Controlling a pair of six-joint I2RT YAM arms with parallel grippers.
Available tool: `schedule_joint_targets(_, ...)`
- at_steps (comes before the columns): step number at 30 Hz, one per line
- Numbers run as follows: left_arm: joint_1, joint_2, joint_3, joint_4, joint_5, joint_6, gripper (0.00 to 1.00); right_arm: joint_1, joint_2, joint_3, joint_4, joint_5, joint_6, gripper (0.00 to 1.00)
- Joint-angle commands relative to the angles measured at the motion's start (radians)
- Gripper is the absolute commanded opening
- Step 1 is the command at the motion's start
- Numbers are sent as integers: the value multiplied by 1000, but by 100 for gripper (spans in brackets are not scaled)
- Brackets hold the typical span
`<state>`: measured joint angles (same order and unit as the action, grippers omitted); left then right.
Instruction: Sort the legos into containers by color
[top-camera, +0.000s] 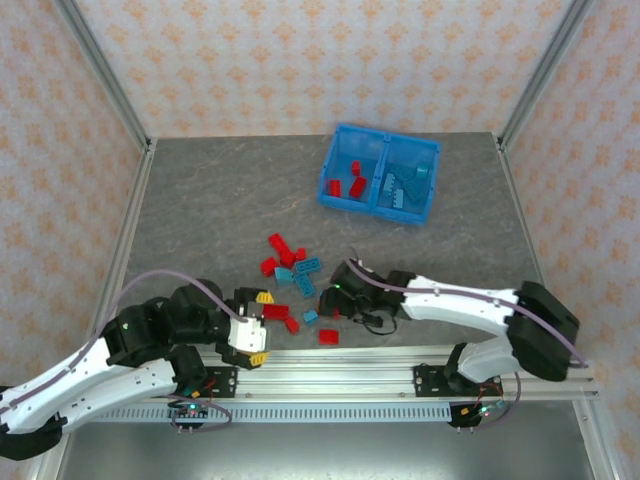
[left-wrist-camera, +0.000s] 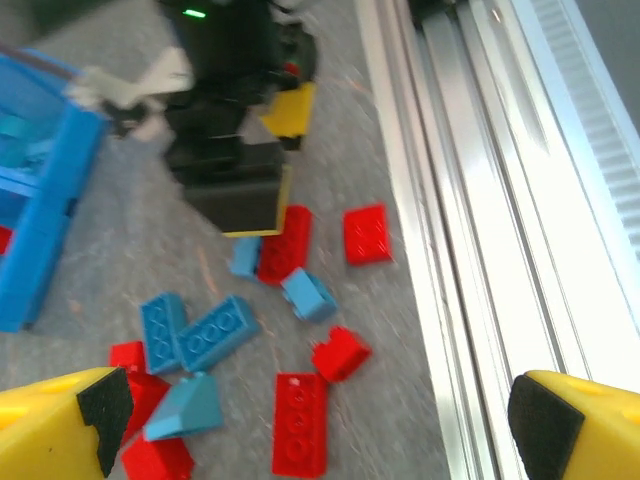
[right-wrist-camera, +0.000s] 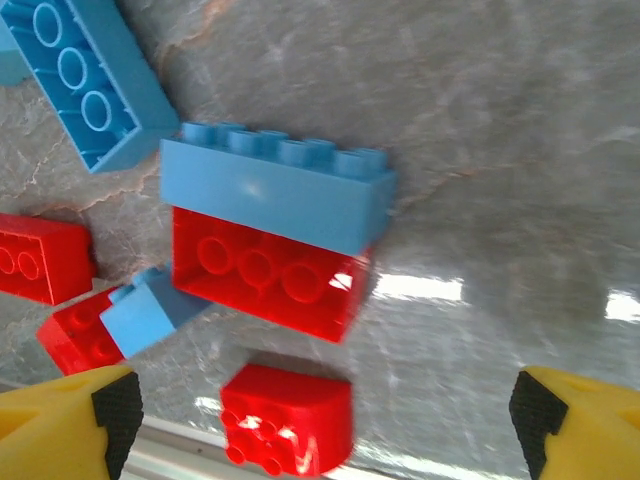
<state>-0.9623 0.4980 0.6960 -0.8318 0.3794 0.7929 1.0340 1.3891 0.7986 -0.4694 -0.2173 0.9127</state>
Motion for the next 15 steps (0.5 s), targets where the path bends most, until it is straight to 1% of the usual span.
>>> schedule_joint_targets(1, -2, -49, -69, 33, 3, 103, 100, 26, 92, 96, -1, 68, 33, 97)
schedule_joint_targets(4, -1, -93, -140, 103, -49, 104, 100, 35, 155, 136, 1, 104, 42, 97)
schedule_joint_targets(6, -1, -125, -186, 134, -58, 118, 100, 35, 198, 169, -18, 136, 39, 97)
schedule_joint_targets(8, -2, -153, -210, 146, -61, 123, 100, 35, 244, 209, -50, 157, 32, 94)
schedule_joint_targets(10, -2, -183, -215, 142, -68, 111, 100, 36, 285, 240, -77, 179, 36, 90)
schedule_joint_targets(13, -1, -236, -229, 138, -77, 96, 100, 37, 325, 257, -98, 199, 54, 80)
schedule_joint_targets(15, -1, -260, -238, 149, -68, 86, 100, 40, 342, 264, -105, 199, 57, 76)
